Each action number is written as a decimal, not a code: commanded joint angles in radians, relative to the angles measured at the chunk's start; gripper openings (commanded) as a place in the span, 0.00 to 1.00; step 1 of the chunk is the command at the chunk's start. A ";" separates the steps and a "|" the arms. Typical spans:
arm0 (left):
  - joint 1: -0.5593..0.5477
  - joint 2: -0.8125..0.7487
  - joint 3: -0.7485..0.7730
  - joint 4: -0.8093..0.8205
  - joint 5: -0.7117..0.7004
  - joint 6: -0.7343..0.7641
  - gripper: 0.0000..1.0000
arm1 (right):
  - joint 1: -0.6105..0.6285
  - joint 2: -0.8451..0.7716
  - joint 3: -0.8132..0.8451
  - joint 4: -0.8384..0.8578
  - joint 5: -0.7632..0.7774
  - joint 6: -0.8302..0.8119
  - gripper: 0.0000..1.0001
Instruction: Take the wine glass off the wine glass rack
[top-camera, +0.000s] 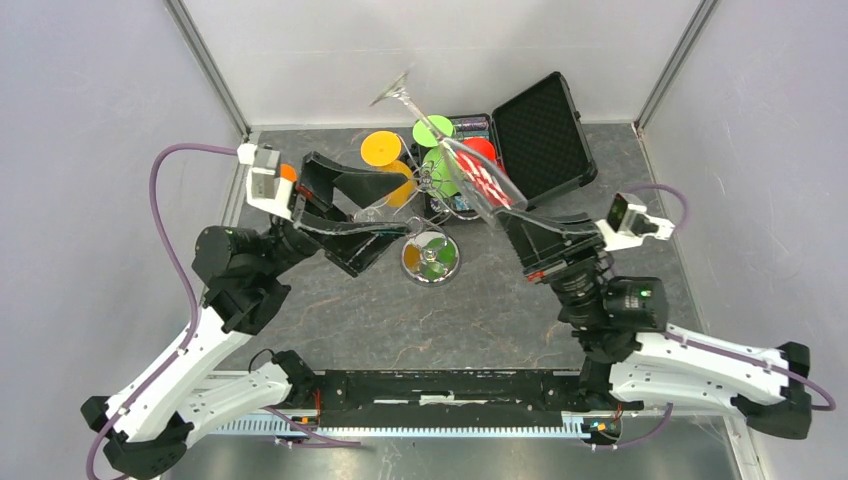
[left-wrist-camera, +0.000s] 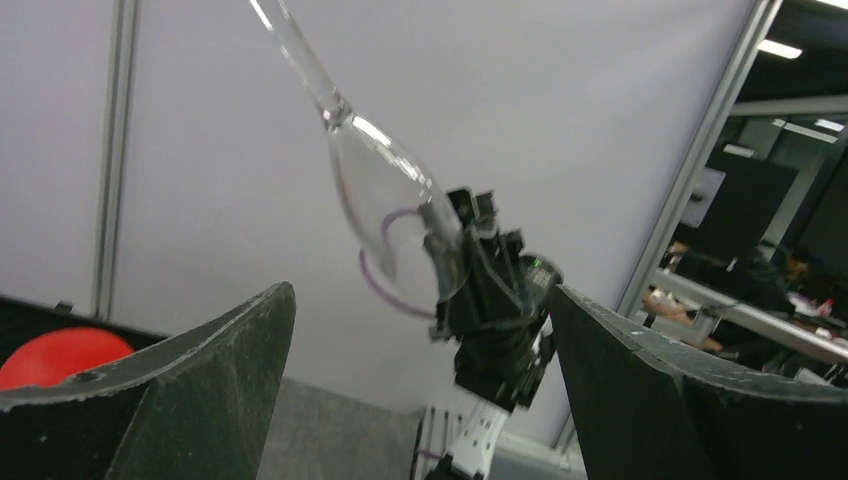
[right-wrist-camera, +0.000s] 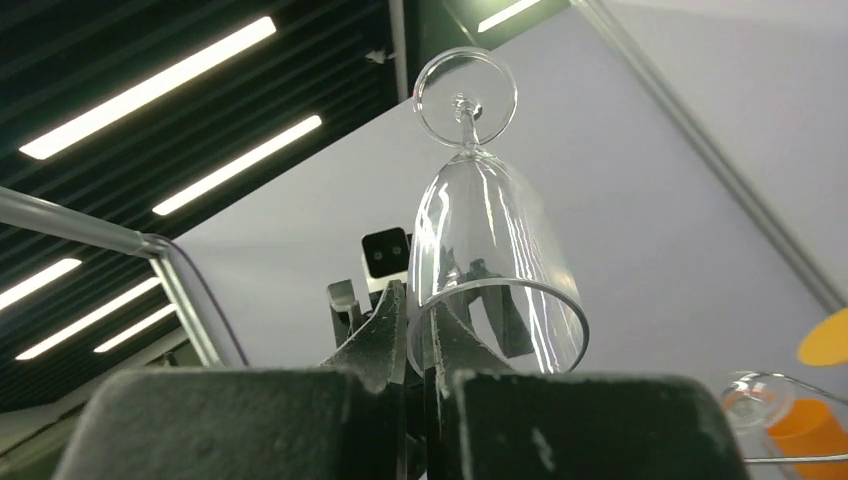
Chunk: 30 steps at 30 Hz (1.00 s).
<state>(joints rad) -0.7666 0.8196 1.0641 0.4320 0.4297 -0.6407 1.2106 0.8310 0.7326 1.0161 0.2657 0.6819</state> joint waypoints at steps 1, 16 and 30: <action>-0.005 -0.024 0.028 -0.197 0.041 0.180 1.00 | -0.002 -0.119 0.047 -0.246 0.099 -0.162 0.00; -0.005 -0.058 0.099 -0.568 -0.370 0.438 1.00 | -0.002 -0.230 0.480 -1.509 0.872 -0.369 0.00; -0.005 -0.092 0.086 -0.669 -0.603 0.534 1.00 | -0.002 -0.040 0.677 -2.273 0.572 -0.070 0.00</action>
<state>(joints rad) -0.7681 0.7502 1.1328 -0.2245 -0.0521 -0.1547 1.2087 0.7452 1.3777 -1.0576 0.9936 0.5381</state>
